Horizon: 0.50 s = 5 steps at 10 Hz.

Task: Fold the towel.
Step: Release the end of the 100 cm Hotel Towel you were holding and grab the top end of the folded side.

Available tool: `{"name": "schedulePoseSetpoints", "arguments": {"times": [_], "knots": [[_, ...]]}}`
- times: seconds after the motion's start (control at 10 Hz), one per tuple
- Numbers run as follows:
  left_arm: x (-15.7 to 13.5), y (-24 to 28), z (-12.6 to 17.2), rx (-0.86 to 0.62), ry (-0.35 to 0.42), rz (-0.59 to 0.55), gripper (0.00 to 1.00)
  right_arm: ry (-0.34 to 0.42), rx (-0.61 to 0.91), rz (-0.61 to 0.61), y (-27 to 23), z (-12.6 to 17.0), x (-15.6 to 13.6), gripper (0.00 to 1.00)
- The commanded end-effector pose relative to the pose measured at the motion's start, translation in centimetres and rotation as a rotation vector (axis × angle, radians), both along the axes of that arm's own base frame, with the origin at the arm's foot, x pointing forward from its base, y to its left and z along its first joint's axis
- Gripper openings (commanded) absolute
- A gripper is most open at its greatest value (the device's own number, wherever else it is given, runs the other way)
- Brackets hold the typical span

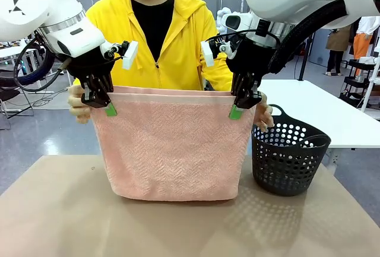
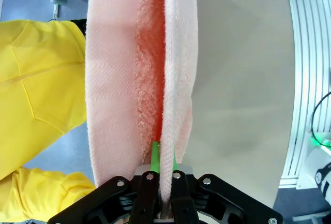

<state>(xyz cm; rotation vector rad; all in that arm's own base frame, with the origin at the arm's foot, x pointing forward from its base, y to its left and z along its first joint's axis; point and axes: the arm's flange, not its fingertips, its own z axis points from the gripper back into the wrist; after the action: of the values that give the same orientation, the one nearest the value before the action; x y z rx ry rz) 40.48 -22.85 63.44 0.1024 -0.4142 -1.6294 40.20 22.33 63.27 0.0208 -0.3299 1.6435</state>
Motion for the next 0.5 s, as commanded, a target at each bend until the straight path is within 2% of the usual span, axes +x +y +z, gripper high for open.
{"name": "schedulePoseSetpoints", "arguments": {"times": [0.0,0.4], "knots": [[0.04,0.09,0.05,-0.006,0.001,-0.011,0.0,-0.004,0.0,0.003,-0.15,0.12,-0.08,0.0],[0.04,0.09,0.05,-0.006,0.001,-0.011,0.0,-0.004,0.0,0.003,-0.15,0.12,-0.08,0.0]]}}
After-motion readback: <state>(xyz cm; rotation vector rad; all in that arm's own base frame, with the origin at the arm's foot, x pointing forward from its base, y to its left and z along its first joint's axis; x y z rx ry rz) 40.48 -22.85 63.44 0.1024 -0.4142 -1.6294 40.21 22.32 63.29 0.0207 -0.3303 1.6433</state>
